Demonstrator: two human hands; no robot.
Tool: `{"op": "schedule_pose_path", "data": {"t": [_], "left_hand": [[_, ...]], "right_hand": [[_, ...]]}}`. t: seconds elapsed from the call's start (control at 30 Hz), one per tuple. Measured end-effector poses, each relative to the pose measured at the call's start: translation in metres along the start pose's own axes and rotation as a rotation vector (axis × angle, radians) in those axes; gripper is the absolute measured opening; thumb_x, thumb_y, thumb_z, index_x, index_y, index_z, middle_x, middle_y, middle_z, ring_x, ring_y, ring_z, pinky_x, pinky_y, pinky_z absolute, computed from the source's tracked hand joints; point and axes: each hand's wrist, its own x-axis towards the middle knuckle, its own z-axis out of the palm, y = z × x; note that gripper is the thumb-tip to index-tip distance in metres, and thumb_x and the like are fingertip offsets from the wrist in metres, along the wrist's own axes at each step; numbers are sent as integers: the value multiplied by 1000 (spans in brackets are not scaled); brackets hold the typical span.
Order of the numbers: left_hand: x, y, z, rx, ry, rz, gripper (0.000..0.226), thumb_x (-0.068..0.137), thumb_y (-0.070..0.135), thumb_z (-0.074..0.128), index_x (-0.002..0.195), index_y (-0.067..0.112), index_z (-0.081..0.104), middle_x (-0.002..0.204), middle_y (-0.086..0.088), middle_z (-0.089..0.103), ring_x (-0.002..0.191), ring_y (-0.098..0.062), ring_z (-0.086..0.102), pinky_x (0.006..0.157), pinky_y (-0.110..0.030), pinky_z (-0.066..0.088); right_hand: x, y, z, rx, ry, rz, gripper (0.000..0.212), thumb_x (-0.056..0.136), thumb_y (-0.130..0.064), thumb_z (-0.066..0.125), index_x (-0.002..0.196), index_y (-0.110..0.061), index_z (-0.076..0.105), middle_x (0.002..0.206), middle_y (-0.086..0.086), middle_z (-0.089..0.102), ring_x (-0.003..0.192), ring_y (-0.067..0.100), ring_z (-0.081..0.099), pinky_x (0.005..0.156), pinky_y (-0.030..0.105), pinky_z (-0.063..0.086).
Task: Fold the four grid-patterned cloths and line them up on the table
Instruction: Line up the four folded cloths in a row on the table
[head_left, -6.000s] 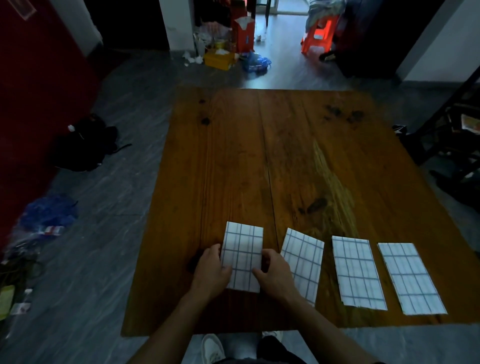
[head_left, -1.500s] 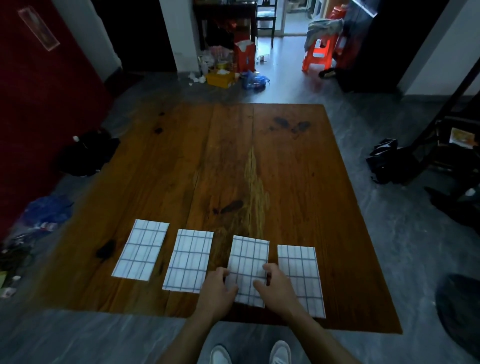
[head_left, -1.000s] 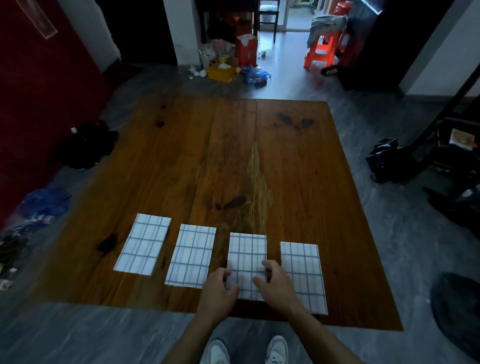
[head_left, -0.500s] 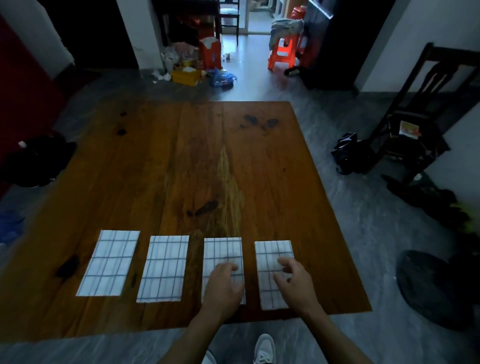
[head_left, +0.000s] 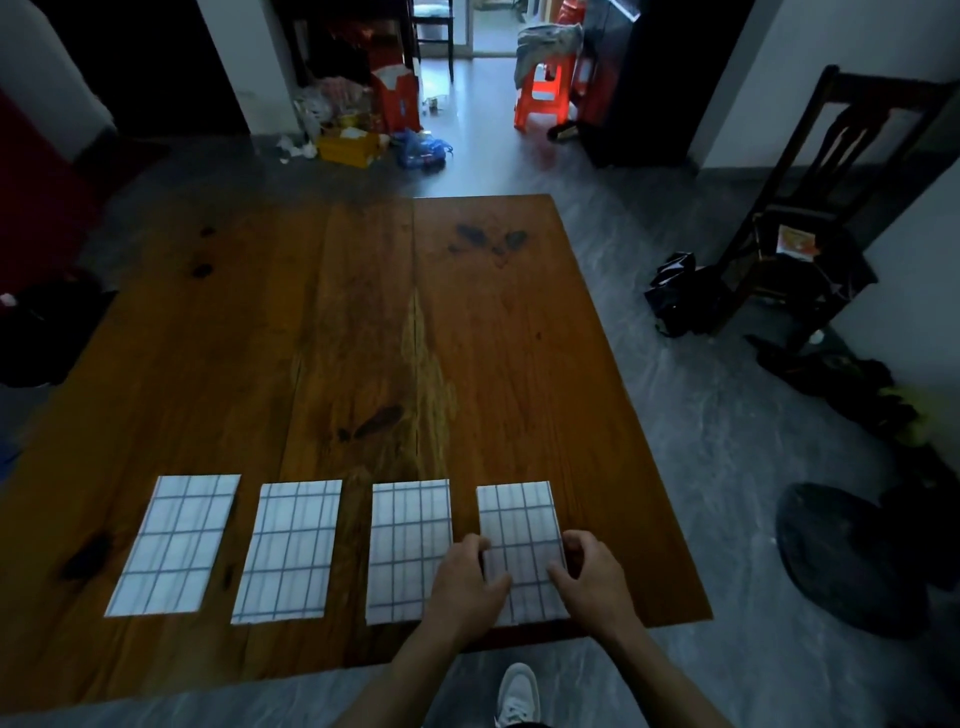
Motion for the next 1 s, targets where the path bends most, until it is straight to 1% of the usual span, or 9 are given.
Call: {"op": "schedule_pose_path", "data": {"t": [0.07,0.2,0.33,0.47,0.53,0.63,0.8,0.87,1.0], "left_hand": [[2,0,2,-23,3,-16,48,86,35,68,128,29,47,124,6,56,113,-9,55,92,-34,55],[8,4,2,-55,15,-43,54,87,31,68,135,26,44,131,3,53,117,-12,54,91,-32,55],[14,8,-1,-90,31,-69,54,88,30,68,136,25,43,134,1,52,119,-13,53,89,-30,54],[23,14,-6,-106,58,-76,53,89,28,68,136,24,44,134,0,52,119,-14,54,82,-25,54],[27,15,-8,-126,58,-82,53,89,27,68,136,23,44,135,0,53,121,-16,54,79,-23,52],[29,14,-11,-152,53,-79,53,89,27,68,136,23,45,135,-1,54,121,-17,55,82,-26,55],[24,9,-12,-133,44,-58,54,88,28,69,136,24,45,133,2,55,121,-15,55,89,-33,56],[20,9,-13,-102,72,-28,47,89,29,68,132,24,49,128,4,56,116,-11,56,87,-29,56],[9,4,-24,34,223,103,23,90,27,65,112,25,59,111,6,59,97,-2,55,78,-18,51]], "right_hand": [[3,-1,1,17,-28,-6,44,89,-24,67,129,-21,48,122,-1,53,106,9,53,69,17,46],[12,-6,3,27,-57,-38,51,88,-26,68,134,-21,45,126,-1,51,110,10,52,71,16,45],[25,-14,1,74,-95,-42,51,87,-26,69,132,-22,46,125,-2,52,108,9,52,68,16,45],[35,-20,-1,97,-100,-50,50,88,-24,69,132,-20,46,123,-2,54,109,10,52,74,19,48],[37,-21,-2,105,-99,-51,50,88,-23,69,133,-18,46,124,0,54,110,12,53,82,27,52],[36,-19,-1,101,-95,-47,52,87,-24,69,133,-18,46,126,1,54,114,14,53,90,36,54],[32,-18,3,46,-85,-82,51,88,-24,69,133,-19,46,129,1,49,114,13,50,88,30,52],[29,-16,3,-26,-71,-125,51,87,-25,69,133,-20,46,130,0,47,117,14,48,92,30,50],[20,-10,5,-402,40,-353,59,82,-31,73,135,-24,48,141,1,44,130,18,40,108,33,39]]}}
